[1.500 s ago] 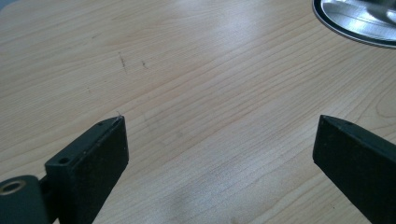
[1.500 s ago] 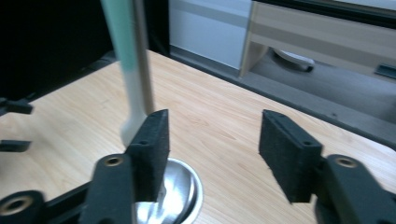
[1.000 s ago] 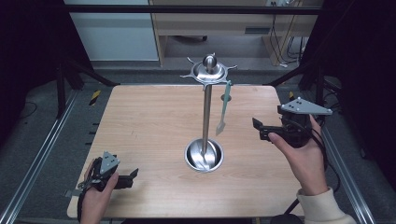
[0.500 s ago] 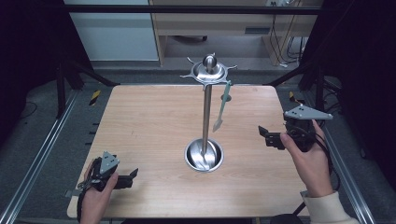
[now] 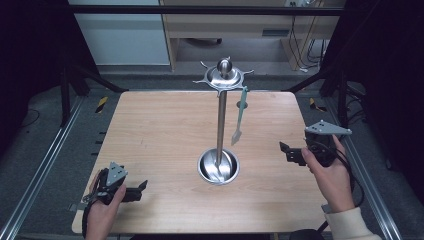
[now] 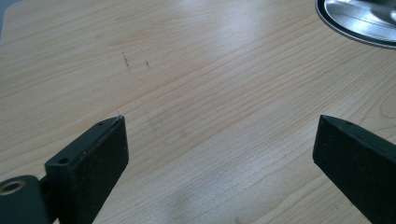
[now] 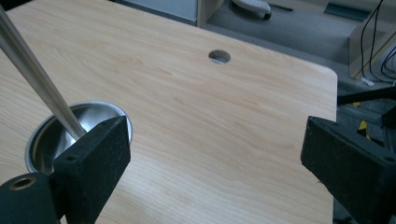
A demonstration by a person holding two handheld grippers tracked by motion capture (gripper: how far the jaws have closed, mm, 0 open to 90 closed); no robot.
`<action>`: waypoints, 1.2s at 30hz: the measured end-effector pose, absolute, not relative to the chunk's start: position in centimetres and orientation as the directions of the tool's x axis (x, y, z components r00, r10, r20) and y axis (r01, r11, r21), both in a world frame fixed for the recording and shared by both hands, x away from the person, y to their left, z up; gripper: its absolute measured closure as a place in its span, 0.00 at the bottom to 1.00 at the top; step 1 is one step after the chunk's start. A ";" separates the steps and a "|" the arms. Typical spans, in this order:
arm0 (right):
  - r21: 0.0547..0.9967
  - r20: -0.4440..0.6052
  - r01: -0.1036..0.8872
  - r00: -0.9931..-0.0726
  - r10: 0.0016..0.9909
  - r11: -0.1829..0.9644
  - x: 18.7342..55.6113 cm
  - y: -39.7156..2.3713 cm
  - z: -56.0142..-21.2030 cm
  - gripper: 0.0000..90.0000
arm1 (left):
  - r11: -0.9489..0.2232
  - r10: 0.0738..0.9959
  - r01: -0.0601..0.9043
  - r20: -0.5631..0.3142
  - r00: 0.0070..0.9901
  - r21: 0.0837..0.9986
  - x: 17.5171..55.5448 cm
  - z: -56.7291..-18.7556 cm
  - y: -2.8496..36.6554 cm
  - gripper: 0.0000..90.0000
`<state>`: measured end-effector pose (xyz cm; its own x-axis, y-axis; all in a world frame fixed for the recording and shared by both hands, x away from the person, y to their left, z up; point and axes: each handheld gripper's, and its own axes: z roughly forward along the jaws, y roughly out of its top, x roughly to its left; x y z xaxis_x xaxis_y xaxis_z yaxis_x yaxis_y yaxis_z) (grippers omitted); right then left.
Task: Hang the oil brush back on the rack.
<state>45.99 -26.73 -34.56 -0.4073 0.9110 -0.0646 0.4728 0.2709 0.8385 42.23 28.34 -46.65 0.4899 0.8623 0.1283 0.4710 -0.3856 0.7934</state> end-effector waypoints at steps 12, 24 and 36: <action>0.794 -0.008 0.554 -0.403 0.915 0.251 47.6 -27.0 -38.2 0.11 | -0.390 0.861 0.471 0.132 0.491 0.792 42.2 -46.7 28.2 0.03; 0.757 0.003 0.595 -0.413 0.911 0.268 49.0 -26.0 -41.0 0.11 | -0.391 0.861 0.471 0.133 0.491 0.791 42.2 -46.7 28.2 0.03; 0.728 0.002 0.619 -0.433 0.902 0.295 50.1 -24.7 -42.9 0.11 | -0.391 0.860 0.468 0.133 0.493 0.792 42.2 -46.6 28.2 0.03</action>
